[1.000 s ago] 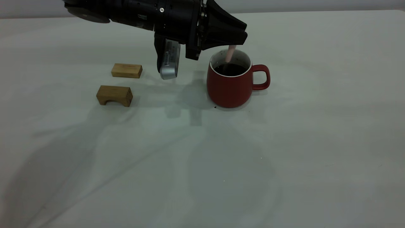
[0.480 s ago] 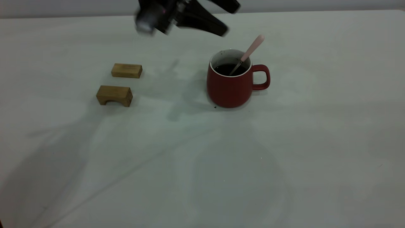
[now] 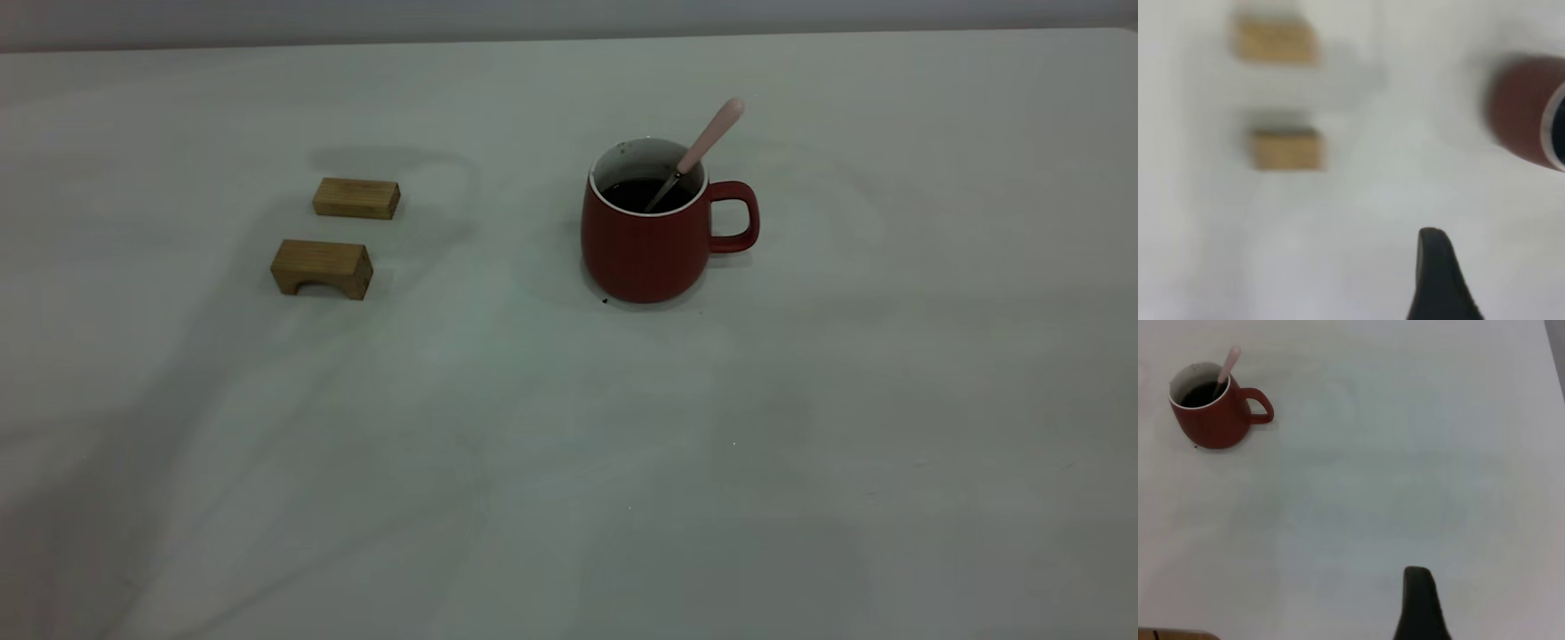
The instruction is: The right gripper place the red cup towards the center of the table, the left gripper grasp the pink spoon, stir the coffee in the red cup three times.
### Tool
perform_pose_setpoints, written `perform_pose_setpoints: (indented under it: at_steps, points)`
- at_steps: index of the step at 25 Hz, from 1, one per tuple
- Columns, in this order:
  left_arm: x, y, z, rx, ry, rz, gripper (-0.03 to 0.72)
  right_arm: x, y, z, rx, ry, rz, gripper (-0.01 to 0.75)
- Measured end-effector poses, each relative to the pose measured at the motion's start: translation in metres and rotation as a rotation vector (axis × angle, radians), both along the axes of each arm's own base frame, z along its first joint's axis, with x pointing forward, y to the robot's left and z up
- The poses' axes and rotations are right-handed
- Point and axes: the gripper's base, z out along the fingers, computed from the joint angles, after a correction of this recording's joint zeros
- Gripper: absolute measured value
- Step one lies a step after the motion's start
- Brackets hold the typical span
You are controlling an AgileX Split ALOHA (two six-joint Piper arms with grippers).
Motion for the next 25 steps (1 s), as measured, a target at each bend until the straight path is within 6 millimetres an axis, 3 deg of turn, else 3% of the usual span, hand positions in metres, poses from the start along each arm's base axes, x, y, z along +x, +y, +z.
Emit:
perform_pose_setpoints:
  at_steps: [4,9,16,25]
  points:
    - [-0.027,0.021,0.047,0.114,-0.123,-0.025,0.518,0.0,0.0,0.0,0.0,0.0,0.0,0.585]
    - [-0.096,0.05,0.074,0.191,-0.139,-0.026,0.518,0.0,0.0,0.0,0.0,0.0,0.0,0.585]
    - [-0.197,0.083,0.078,0.193,-0.14,0.011,0.518,0.0,0.0,0.0,0.0,0.0,0.0,0.585]
    - [-0.321,0.124,0.037,0.174,-0.198,0.036,0.518,0.0,0.0,0.0,0.0,0.0,0.0,0.585]
